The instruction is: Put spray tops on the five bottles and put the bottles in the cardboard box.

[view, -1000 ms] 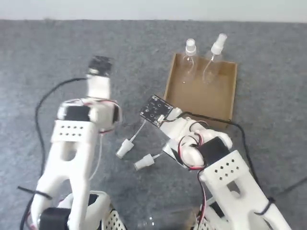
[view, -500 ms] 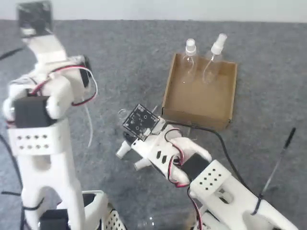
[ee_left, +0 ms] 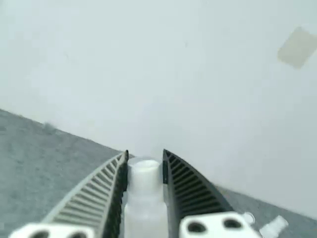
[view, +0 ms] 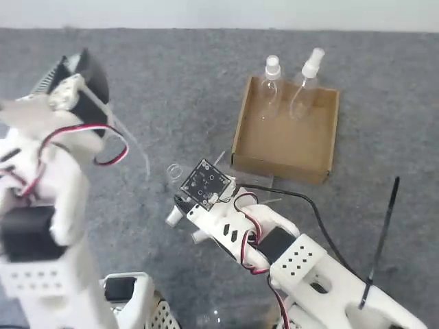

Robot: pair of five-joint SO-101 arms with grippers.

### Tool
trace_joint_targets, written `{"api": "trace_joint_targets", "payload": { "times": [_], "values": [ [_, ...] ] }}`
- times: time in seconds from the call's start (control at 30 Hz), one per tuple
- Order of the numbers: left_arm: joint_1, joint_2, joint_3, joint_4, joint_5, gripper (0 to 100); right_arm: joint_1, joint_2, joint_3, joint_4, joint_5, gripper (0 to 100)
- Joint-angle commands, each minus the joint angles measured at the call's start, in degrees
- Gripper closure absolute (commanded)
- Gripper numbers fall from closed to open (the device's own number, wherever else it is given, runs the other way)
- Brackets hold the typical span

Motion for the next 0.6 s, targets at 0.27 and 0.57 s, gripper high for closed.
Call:
{"api": "trace_joint_targets", "payload": {
  "times": [0.27,0.57],
  "values": [
    [5.36,-6.95,24.75,-22.51,0.53,99,-1.89,-1.89,-0.7,-1.45,-0.79,99.2],
    [5.36,-6.86,22.73,-24.26,0.44,99,-1.89,-1.89,-0.62,-1.1,-0.79,99.2]
  ]
}}
